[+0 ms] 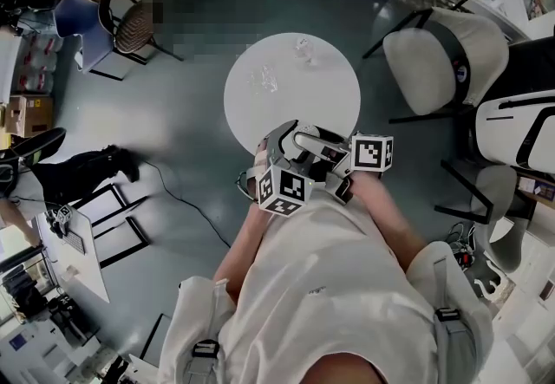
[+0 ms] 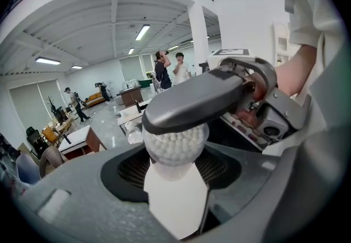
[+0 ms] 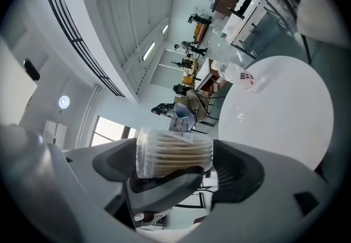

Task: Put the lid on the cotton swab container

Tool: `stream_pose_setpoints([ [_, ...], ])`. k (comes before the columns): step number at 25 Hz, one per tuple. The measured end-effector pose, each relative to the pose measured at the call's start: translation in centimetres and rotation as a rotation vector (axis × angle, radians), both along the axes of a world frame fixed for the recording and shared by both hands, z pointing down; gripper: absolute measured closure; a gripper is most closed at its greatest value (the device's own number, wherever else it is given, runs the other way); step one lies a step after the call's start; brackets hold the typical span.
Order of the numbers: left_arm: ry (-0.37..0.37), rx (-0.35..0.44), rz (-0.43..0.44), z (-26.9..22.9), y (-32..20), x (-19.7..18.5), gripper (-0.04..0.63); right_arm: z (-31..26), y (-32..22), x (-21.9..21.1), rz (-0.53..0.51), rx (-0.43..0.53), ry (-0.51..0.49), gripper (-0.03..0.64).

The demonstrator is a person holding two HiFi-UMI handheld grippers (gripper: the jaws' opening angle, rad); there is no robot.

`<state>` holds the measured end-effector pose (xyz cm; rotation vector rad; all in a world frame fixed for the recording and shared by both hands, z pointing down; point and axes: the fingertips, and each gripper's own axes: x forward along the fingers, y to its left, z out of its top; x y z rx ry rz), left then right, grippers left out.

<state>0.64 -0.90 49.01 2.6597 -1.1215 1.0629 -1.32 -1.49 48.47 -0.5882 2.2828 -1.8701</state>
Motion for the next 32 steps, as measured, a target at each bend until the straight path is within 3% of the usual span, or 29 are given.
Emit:
stream_pose_setpoints([
  [13,-0.034,0.035,0.020,-0.8,-0.2,0.0,0.336,-1.0,-0.5,-0.1,-0.020,-0.019,-0.137,0.190],
  [21,-0.056,0.055,0.030,-1.1,-0.4,0.2,0.336,-0.7,-0.5,0.1,-0.024,-0.021,-0.075,0.215],
  [25,-0.043,0.061,0.021,-1.4,-0.3,0.1,0.336,-1.6,-0.7,-0.1,-0.029,0.022,-0.082,0.219],
  [32,-0.029,0.046,0.022,-1.0,-0.3,0.3,0.336,-0.6,-0.5,0.2,-0.027,-0.033,-0.068,0.219],
])
